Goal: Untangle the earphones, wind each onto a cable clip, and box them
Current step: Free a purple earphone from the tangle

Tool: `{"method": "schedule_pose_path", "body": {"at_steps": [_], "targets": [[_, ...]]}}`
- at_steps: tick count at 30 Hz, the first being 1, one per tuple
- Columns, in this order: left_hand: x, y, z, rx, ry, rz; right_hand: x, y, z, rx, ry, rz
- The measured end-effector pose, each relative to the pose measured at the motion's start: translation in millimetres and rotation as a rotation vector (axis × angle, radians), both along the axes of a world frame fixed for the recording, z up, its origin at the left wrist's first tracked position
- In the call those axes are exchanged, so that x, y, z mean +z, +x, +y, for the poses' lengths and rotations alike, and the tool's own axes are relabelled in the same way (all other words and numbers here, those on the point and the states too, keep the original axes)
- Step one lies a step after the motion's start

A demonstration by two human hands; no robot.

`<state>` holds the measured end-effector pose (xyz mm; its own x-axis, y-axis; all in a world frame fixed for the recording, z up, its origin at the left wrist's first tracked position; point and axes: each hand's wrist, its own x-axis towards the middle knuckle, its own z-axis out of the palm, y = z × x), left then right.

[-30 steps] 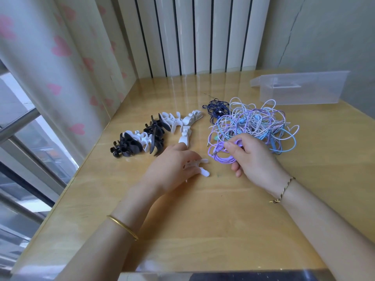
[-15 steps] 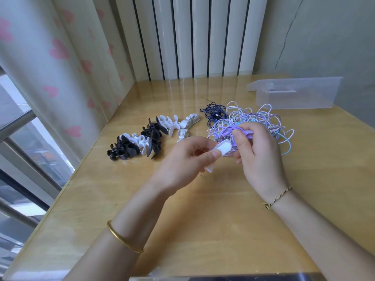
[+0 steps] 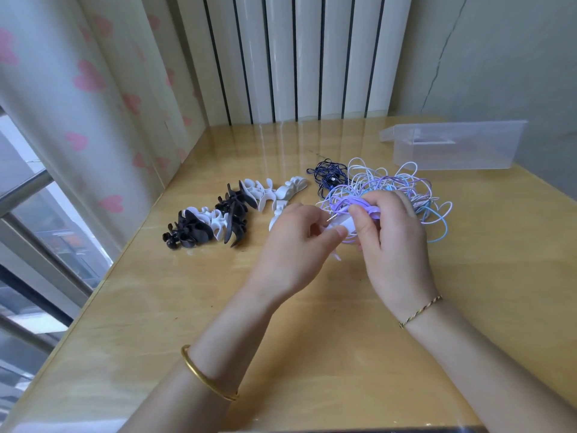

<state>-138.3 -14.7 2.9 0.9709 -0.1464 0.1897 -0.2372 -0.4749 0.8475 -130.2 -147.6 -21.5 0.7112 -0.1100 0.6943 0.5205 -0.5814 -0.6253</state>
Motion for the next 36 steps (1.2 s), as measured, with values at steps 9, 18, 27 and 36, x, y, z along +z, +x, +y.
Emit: {"method": "schedule_pose_path", "body": {"at_steps": [9, 18, 27, 36], "targets": [[5.0, -1.6, -10.8, 0.142, 0.060, -0.171, -3.5, -0.8, -0.7, -0.013, 0.012, -0.052], [5.4, -2.1, -20.4, 0.256, 0.090, -0.262, -3.5, -3.6, 2.3, -0.032, -0.020, -0.148], [6.4, -2.5, -20.4, 0.145, -0.002, -0.283, -2.5, -0.8, -4.0, -0.094, 0.009, -0.149], [10.9, -3.5, -14.1, 0.079, 0.003, -0.299, -2.2, -1.8, -4.4, -0.073, -0.002, -0.183]]}}
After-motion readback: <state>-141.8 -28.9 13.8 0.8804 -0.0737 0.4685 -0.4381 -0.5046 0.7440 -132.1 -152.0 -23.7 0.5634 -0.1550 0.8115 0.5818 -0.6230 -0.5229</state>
